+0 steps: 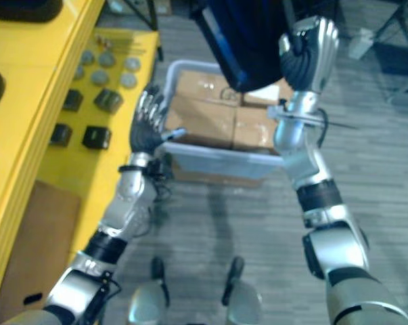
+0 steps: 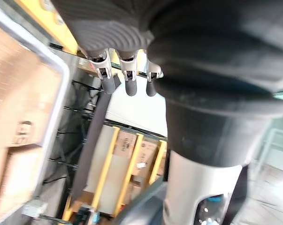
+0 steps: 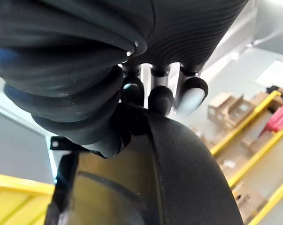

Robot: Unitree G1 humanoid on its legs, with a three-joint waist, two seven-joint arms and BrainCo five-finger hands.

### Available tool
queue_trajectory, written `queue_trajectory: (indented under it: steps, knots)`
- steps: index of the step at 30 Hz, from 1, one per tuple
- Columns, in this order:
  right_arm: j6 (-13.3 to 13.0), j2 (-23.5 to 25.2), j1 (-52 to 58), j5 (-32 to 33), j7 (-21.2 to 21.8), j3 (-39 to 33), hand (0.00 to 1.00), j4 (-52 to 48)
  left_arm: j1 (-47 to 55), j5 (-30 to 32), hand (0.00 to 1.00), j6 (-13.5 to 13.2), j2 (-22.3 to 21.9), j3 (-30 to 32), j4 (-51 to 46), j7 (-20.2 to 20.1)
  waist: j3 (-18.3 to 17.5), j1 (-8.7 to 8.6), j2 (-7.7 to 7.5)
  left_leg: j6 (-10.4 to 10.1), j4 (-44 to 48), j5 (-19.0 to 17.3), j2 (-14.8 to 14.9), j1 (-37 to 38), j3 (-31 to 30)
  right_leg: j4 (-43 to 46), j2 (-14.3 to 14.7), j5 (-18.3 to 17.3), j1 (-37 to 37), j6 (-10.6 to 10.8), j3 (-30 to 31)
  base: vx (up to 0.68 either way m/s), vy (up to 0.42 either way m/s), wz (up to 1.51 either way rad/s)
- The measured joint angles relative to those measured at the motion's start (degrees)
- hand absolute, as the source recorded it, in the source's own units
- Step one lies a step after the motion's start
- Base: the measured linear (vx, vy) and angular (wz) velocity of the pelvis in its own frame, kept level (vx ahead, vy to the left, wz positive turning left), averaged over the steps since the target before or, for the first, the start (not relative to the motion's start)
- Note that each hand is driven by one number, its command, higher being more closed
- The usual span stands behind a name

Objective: Walk over and take plastic housings, then place them on the shelf

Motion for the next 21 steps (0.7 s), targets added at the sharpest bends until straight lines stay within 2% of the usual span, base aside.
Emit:
queue_trajectory:
  steps: [2,6,9,11,15,21]
  knots:
    - [-0.66,1.81,2.24,-1.54,1.09,0.10,1.00,-0.39,0.03,0.00,0.00,0.00,-0.40,0.14,-0.19,0.12,-2.71,0.00,0.10,0.00,-0.35,0.00,-0.04,0.28,0.18,-0.70,0.00,0.09,0.31,0.09,0.04,0.03,0.008,-0.03]
    - [-1.00,3.18,4.13,-2.32,3.07,0.70,1.00,-0.47,0.68,0.00,0.00,0.37,-1.09,0.13,-2.06,1.08,-4.74,0.05,0.19,-0.13,-0.82,-0.13,-0.10,2.14,0.21,-1.85,0.11,0.38,2.41,0.15,0.04,-0.02,0.008,0.00]
    - [-1.17,3.92,4.78,-2.78,3.36,2.77,1.00,-0.49,1.26,0.03,0.00,2.41,-1.21,0.18,-2.28,1.40,-6.19,0.06,0.45,-0.13,-1.74,-0.16,-0.08,2.91,0.24,-4.38,0.90,1.92,3.78,0.03,-0.01,-0.07,-0.005,-0.03]
    - [-1.58,4.39,5.47,-3.09,3.36,2.89,1.00,-0.88,1.97,0.20,0.00,2.71,-1.73,0.17,-2.28,1.88,-6.88,0.07,0.42,-0.12,-1.93,-0.15,-0.11,2.86,0.21,-5.16,0.97,2.29,3.99,-0.06,-0.24,-0.07,0.004,0.00]
    - [-3.18,4.92,6.54,-3.78,3.27,4.79,1.00,-2.36,2.77,4.51,0.00,4.90,-2.61,0.06,-2.12,4.70,-8.75,0.15,0.55,-0.16,-4.04,1.36,-0.30,3.05,-0.09,-6.51,1.35,3.30,4.09,-0.20,-0.69,-0.05,-0.003,0.03]
    - [-3.32,7.15,6.63,-3.90,3.26,5.25,1.00,-2.40,3.76,8.69,0.00,7.22,-3.49,0.12,-0.27,9.67,-9.50,0.30,0.61,-0.35,-5.62,2.18,-0.31,4.83,-0.16,-7.24,1.69,3.61,5.46,-0.26,-0.74,0.00,-0.002,0.01]
